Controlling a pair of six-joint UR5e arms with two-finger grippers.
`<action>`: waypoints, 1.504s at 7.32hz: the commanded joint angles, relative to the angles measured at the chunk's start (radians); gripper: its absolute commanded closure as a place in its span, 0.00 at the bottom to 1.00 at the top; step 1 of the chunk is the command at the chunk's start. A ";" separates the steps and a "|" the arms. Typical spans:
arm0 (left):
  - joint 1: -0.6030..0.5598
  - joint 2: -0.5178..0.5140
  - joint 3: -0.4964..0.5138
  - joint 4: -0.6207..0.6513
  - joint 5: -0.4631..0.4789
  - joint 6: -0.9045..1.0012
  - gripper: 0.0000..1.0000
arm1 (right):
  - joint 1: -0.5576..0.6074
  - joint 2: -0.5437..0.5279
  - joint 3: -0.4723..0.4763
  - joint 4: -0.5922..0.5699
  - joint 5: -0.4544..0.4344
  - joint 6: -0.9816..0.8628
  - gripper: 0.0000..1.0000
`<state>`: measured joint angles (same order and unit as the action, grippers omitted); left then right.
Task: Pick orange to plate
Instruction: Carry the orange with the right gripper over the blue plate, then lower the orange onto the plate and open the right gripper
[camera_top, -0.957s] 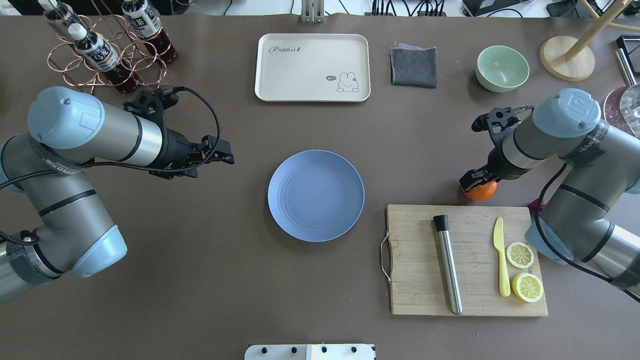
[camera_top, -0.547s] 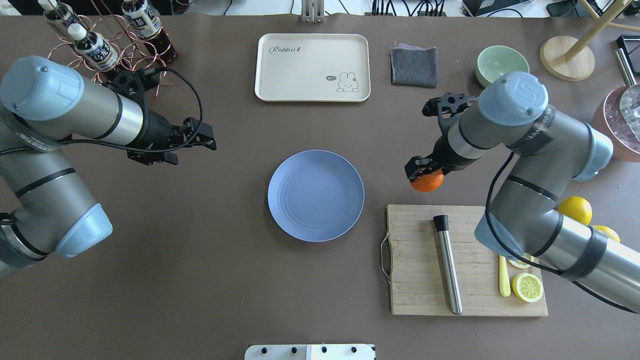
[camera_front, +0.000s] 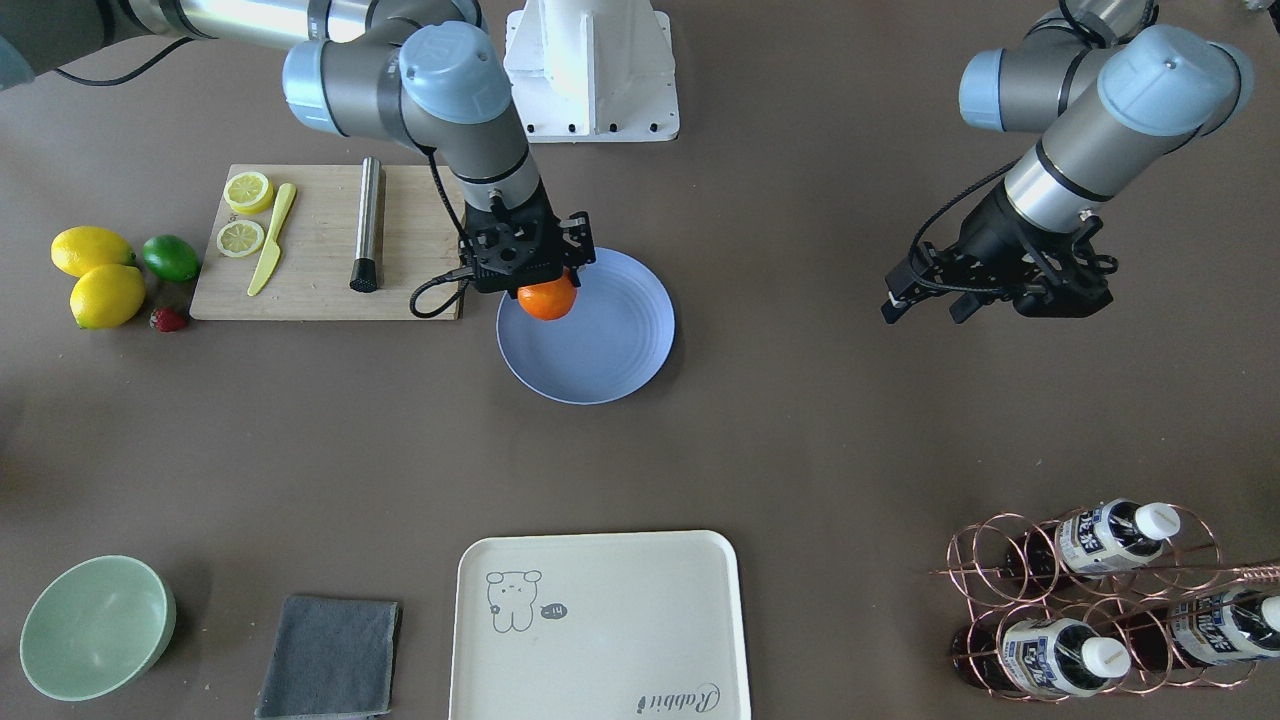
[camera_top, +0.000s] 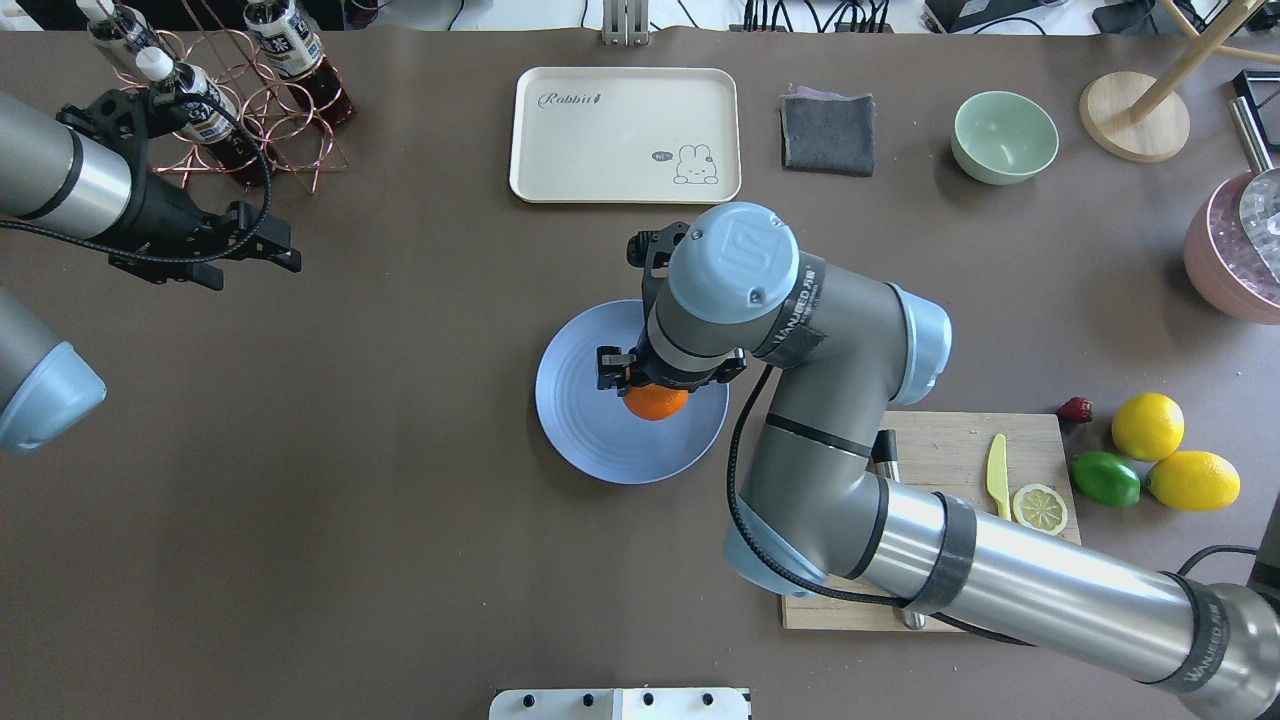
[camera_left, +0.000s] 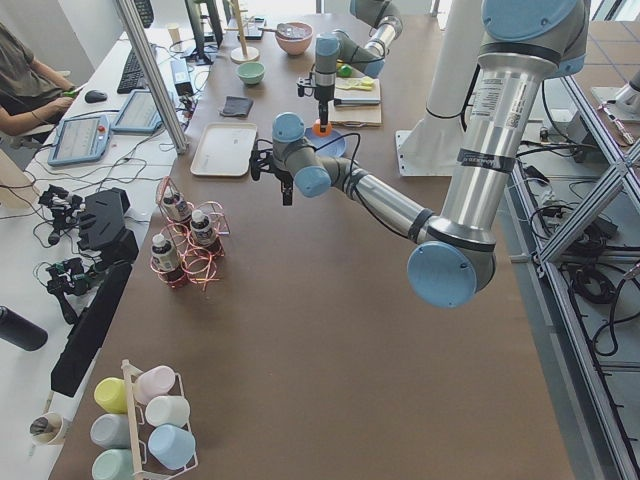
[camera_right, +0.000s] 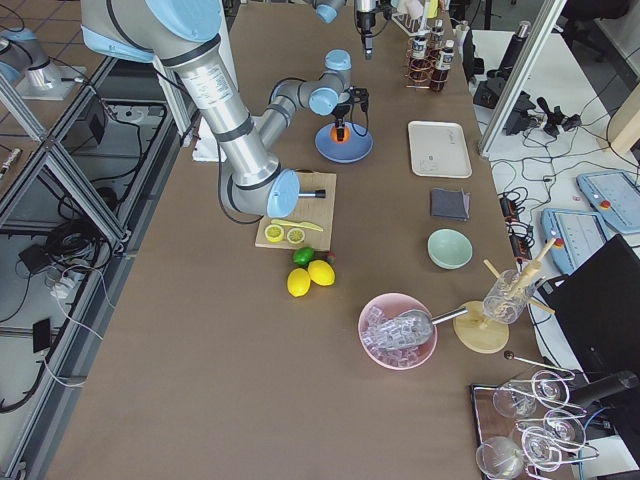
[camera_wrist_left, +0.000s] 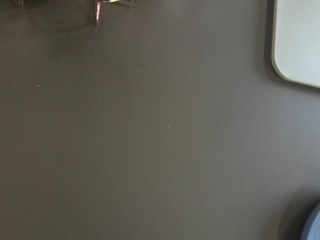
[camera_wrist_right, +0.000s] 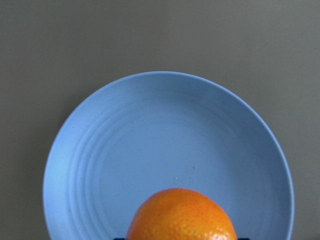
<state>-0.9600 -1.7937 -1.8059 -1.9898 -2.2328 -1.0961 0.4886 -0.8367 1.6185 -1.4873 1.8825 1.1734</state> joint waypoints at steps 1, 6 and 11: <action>-0.019 0.013 -0.001 0.000 -0.008 0.032 0.02 | -0.019 0.042 -0.094 0.036 -0.029 0.012 1.00; -0.017 0.013 -0.001 -0.001 -0.007 0.027 0.02 | -0.027 0.034 -0.114 0.053 -0.029 0.014 0.51; -0.020 0.013 0.000 0.000 -0.008 0.031 0.02 | -0.028 0.031 -0.098 0.055 -0.057 0.015 0.00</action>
<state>-0.9787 -1.7810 -1.8057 -1.9908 -2.2411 -1.0665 0.4569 -0.8052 1.5128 -1.4329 1.8297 1.1898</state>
